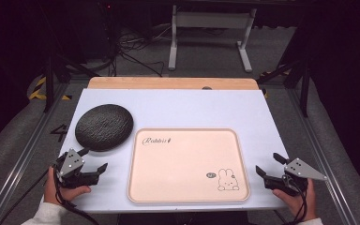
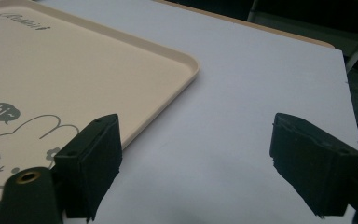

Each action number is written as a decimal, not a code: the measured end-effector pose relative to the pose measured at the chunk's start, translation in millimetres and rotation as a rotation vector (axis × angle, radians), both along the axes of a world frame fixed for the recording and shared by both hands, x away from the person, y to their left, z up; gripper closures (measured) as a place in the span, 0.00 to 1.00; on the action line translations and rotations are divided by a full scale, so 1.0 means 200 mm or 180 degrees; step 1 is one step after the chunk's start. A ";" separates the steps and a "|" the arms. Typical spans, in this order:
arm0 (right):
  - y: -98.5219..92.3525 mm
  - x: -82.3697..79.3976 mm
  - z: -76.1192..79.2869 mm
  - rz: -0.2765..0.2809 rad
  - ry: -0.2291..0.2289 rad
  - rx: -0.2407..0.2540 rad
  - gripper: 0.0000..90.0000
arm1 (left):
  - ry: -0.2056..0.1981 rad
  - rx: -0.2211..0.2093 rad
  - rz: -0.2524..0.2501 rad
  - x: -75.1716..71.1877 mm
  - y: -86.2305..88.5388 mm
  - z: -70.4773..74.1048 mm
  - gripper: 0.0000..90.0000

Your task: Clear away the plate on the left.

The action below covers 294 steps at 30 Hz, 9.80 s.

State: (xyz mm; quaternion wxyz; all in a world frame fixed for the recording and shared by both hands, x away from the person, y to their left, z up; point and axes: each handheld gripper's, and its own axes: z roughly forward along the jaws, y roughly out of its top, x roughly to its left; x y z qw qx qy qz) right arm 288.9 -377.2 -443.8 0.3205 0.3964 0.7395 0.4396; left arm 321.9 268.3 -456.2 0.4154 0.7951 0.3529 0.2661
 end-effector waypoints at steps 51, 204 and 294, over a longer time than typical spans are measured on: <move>0.02 0.01 0.00 0.0009 0.0020 -0.0050 0.19 | -0.0276 0.2629 0.0089 0.29 -0.33 -0.03 0.53; 0.00 -0.03 0.00 -0.0012 0.0003 -0.0087 0.19 | -0.0975 0.2238 -0.2139 -0.20 -1.26 0.00 0.81; 0.01 -0.02 -0.01 0.0052 0.0051 -0.0116 0.18 | -0.0338 0.0910 -0.1632 0.09 -0.99 0.14 0.16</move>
